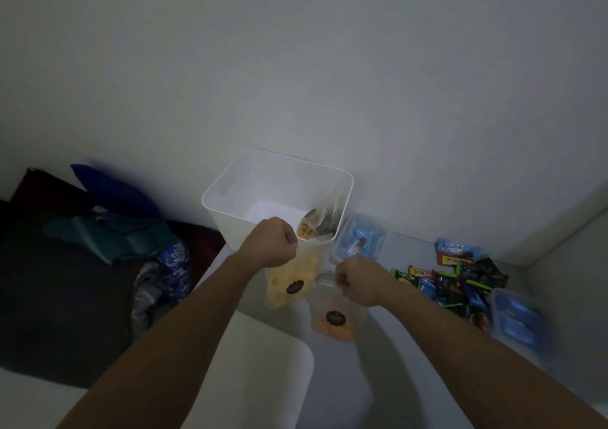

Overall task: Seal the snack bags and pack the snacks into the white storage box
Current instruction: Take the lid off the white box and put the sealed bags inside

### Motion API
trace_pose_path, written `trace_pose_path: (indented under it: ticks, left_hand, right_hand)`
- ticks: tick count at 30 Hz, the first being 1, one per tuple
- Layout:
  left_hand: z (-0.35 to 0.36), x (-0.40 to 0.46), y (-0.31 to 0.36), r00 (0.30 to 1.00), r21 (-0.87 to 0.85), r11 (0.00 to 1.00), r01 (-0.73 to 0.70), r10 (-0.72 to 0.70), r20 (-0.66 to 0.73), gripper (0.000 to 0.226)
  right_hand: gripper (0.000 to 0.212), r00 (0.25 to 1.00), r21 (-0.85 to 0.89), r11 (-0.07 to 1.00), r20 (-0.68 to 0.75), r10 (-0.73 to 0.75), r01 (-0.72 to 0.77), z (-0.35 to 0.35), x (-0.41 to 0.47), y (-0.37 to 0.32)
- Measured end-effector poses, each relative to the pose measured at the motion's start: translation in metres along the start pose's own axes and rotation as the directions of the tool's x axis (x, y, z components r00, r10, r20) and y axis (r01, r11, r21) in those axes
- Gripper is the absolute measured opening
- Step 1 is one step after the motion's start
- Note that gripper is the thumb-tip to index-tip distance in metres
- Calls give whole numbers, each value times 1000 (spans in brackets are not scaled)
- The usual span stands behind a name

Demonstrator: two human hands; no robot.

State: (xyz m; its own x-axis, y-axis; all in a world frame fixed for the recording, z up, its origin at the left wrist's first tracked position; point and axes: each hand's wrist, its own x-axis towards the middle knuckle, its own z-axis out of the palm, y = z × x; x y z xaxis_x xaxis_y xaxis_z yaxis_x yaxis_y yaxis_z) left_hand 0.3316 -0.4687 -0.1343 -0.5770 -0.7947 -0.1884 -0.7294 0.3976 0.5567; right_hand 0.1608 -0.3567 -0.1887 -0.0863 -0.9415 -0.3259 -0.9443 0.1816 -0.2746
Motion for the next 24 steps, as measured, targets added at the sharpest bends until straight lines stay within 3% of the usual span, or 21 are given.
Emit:
trace_pose_path:
  ticks: [4, 7, 12, 16, 21, 24]
  left_hand:
    - [-52, -2, 24, 998, -113, 993, 41, -34, 59, 12]
    - [-100, 2, 49, 998, -157, 986, 57, -51, 42, 11]
    - [-147, 14, 69, 996, -296, 952, 79, -86, -12, 17]
    - [-150, 27, 65, 996, -295, 951, 91, -88, 24, 20]
    - [-119, 52, 48, 994, -263, 959, 104, -110, -8, 12]
    - [-87, 70, 26, 989, -208, 968, 140, -147, -17, 18]
  right_hand:
    - [20, 999, 86, 995, -14, -48, 49, -79, -18, -19]
    - [16, 998, 344, 939, -56, 1, 19, -146, -30, -31]
    - [7, 975, 544, 839, -200, 100, 26, -210, -27, -45]
    - [10, 959, 603, 797, -248, 138, 41, -213, -2, -53]
    - [15, 940, 670, 742, -235, 246, -27, -168, 47, -48]
    - [50, 931, 645, 758, -213, 295, -92, -135, 70, -46]
